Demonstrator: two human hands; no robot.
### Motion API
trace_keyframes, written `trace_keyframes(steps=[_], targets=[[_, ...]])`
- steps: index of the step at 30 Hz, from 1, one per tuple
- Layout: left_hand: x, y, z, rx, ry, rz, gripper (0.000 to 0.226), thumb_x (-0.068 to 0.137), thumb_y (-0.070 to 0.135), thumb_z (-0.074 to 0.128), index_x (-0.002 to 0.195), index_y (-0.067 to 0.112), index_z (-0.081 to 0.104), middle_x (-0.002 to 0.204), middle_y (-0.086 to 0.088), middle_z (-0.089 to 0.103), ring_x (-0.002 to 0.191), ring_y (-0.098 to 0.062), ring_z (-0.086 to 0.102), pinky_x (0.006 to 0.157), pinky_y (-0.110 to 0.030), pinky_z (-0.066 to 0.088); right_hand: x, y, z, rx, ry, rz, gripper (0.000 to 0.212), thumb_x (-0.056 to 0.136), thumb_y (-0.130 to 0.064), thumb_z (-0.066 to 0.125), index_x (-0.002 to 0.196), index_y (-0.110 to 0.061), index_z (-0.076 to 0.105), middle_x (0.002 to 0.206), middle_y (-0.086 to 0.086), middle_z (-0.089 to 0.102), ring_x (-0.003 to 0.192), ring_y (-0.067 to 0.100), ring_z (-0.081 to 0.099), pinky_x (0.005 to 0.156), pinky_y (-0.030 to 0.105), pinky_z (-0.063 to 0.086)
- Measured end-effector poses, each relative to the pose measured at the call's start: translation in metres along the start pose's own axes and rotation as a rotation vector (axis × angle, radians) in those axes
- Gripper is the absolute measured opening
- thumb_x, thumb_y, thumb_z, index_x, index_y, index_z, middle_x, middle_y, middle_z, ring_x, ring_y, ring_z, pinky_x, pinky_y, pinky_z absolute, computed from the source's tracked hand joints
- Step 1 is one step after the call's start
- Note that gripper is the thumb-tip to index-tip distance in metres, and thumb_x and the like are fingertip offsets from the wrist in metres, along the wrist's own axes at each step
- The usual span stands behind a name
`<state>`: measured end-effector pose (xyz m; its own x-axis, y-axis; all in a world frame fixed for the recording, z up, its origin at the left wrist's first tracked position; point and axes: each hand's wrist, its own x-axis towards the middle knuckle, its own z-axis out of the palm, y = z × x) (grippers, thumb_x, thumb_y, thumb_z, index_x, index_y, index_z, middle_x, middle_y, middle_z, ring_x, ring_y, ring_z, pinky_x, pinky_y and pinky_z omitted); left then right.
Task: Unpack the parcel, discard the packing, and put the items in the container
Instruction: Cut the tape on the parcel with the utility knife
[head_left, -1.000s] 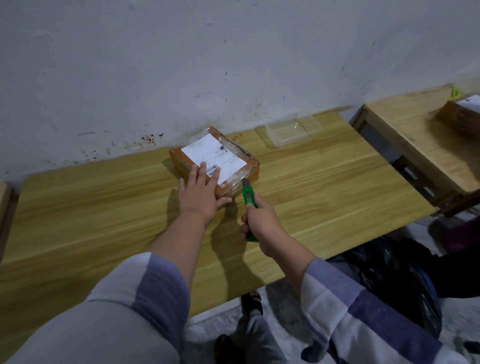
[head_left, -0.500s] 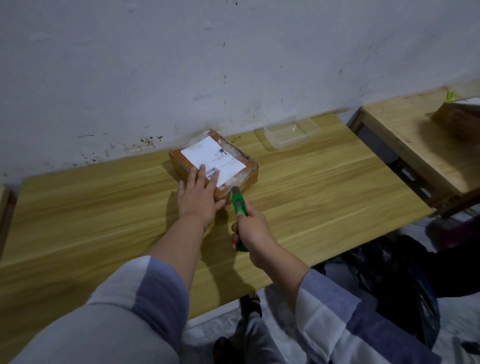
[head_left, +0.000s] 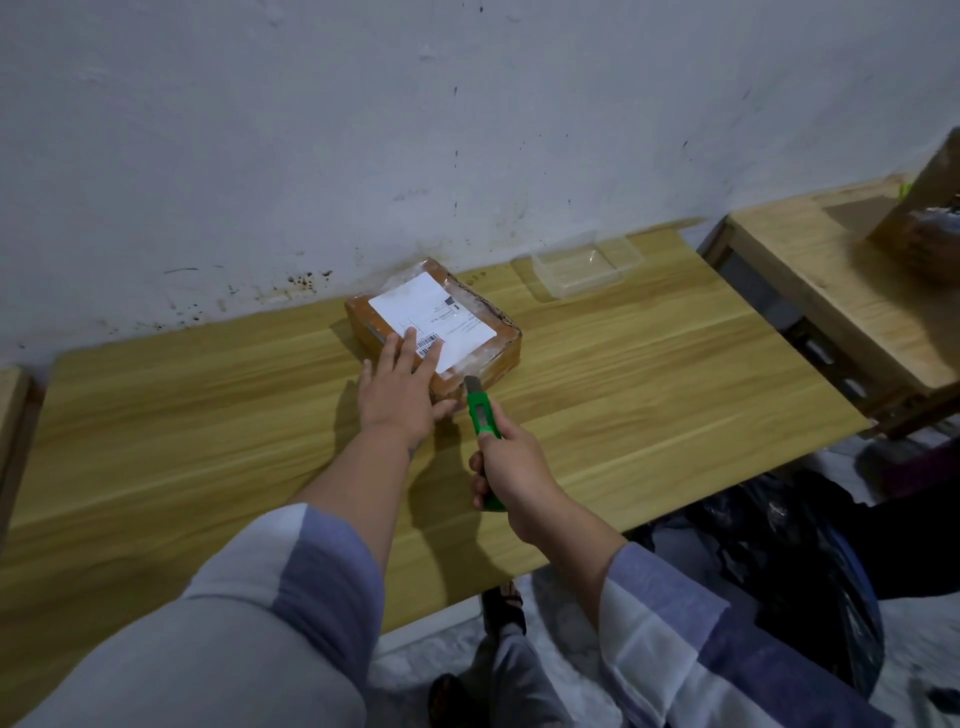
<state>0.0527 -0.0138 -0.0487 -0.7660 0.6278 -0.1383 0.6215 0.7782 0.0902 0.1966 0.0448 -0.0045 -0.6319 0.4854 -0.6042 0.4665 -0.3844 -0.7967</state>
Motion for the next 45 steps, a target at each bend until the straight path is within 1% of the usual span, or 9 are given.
trace_keyframes(steps=[3, 8, 11, 17, 26, 33, 35, 39, 45], targets=[[0.0, 0.001, -0.001, 0.014, 0.002, 0.009, 0.08, 0.092, 0.044, 0.053, 0.151, 0.035, -0.002, 0.161, 0.001, -0.011, 0.148, -0.023, -0.01, 0.119, -0.048, 0.012, -0.007, 0.009, 0.006, -0.028, -0.027, -0.008, 0.05, 0.099, -0.013, 0.036, 0.142, -0.038, 0.033, 0.062, 0.002, 0.045, 0.042, 0.013, 0.036, 0.038, 0.023, 0.036], [0.002, -0.006, 0.002, -0.016, 0.009, 0.042, 0.086, 0.085, 0.066, 0.047, 0.151, 0.037, 0.001, 0.161, 0.004, -0.008, 0.148, -0.02, -0.006, 0.118, -0.047, 0.012, 0.011, -0.001, -0.005, 0.009, 0.052, -0.01, 0.051, 0.098, -0.011, 0.035, 0.141, -0.037, 0.036, 0.059, 0.002, 0.041, 0.04, 0.014, 0.032, 0.038, 0.021, 0.032], [0.001, -0.009, 0.003, -0.003, 0.007, 0.038, 0.084, 0.086, 0.065, 0.046, 0.151, 0.037, 0.001, 0.161, 0.003, -0.008, 0.148, -0.021, -0.007, 0.118, -0.049, 0.013, 0.009, -0.006, -0.01, -0.001, 0.023, -0.025, 0.055, 0.094, -0.008, 0.036, 0.139, -0.039, 0.038, 0.058, 0.001, 0.041, 0.04, 0.015, 0.032, 0.038, 0.02, 0.031], [-0.002, -0.01, 0.001, -0.004, -0.008, 0.051, 0.084, 0.084, 0.071, 0.04, 0.15, 0.039, 0.0, 0.161, 0.004, -0.01, 0.148, -0.02, -0.009, 0.117, -0.053, 0.009, 0.016, -0.018, -0.024, -0.006, 0.103, -0.069, 0.039, 0.095, -0.031, 0.048, 0.134, -0.037, 0.048, 0.051, 0.003, 0.038, 0.037, 0.017, 0.033, 0.04, 0.022, 0.034], [-0.011, -0.016, -0.005, 0.019, -0.056, 0.063, 0.085, 0.082, 0.076, 0.035, 0.15, 0.04, -0.002, 0.16, 0.005, -0.014, 0.147, -0.018, -0.013, 0.114, -0.062, 0.001, 0.028, -0.036, -0.048, 0.158, -0.099, -0.001, 0.069, 0.094, 0.008, 0.025, 0.148, -0.034, 0.017, 0.078, 0.008, 0.05, 0.065, 0.02, 0.05, 0.061, 0.033, 0.045], [-0.004, -0.002, -0.014, -0.169, 0.061, -0.01, 0.071, 0.087, 0.072, 0.028, 0.146, 0.033, 0.03, 0.16, 0.006, 0.009, 0.148, -0.016, -0.004, 0.117, -0.056, -0.001, 0.045, -0.057, -0.065, -0.338, 0.163, -0.165, 0.055, 0.091, -0.014, 0.057, 0.141, -0.032, 0.039, 0.121, 0.009, 0.06, 0.072, 0.017, 0.054, 0.052, 0.025, 0.041], [0.005, 0.001, -0.016, -0.185, 0.074, -0.016, 0.069, 0.091, 0.067, 0.026, 0.148, 0.028, 0.026, 0.161, 0.005, 0.008, 0.148, -0.014, -0.004, 0.118, -0.053, -0.002, 0.062, -0.062, -0.066, -0.396, 0.226, -0.218, 0.051, 0.089, -0.017, 0.061, 0.137, -0.027, 0.047, 0.122, 0.007, 0.062, 0.081, 0.022, 0.058, 0.054, 0.028, 0.044], [0.027, 0.003, -0.021, -0.142, 0.028, -0.066, 0.07, 0.094, 0.062, 0.025, 0.152, 0.024, 0.013, 0.162, 0.002, -0.002, 0.148, -0.016, -0.009, 0.118, -0.049, -0.005, 0.104, -0.074, -0.066, -0.588, 0.339, -0.259, 0.048, 0.084, -0.027, 0.067, 0.131, -0.019, 0.056, 0.12, 0.008, 0.067, 0.102, 0.028, 0.065, 0.083, 0.037, 0.054], [0.036, 0.009, -0.006, -0.075, 0.043, -0.114, 0.074, 0.093, 0.062, 0.015, 0.153, 0.022, -0.002, 0.16, -0.001, -0.013, 0.146, -0.018, -0.018, 0.118, -0.048, -0.009, 0.174, -0.093, -0.06, -0.851, 0.258, -0.309, 0.043, 0.089, -0.029, 0.06, 0.128, -0.012, 0.056, 0.117, 0.015, 0.065, 0.102, 0.033, 0.064, 0.083, 0.039, 0.055]])
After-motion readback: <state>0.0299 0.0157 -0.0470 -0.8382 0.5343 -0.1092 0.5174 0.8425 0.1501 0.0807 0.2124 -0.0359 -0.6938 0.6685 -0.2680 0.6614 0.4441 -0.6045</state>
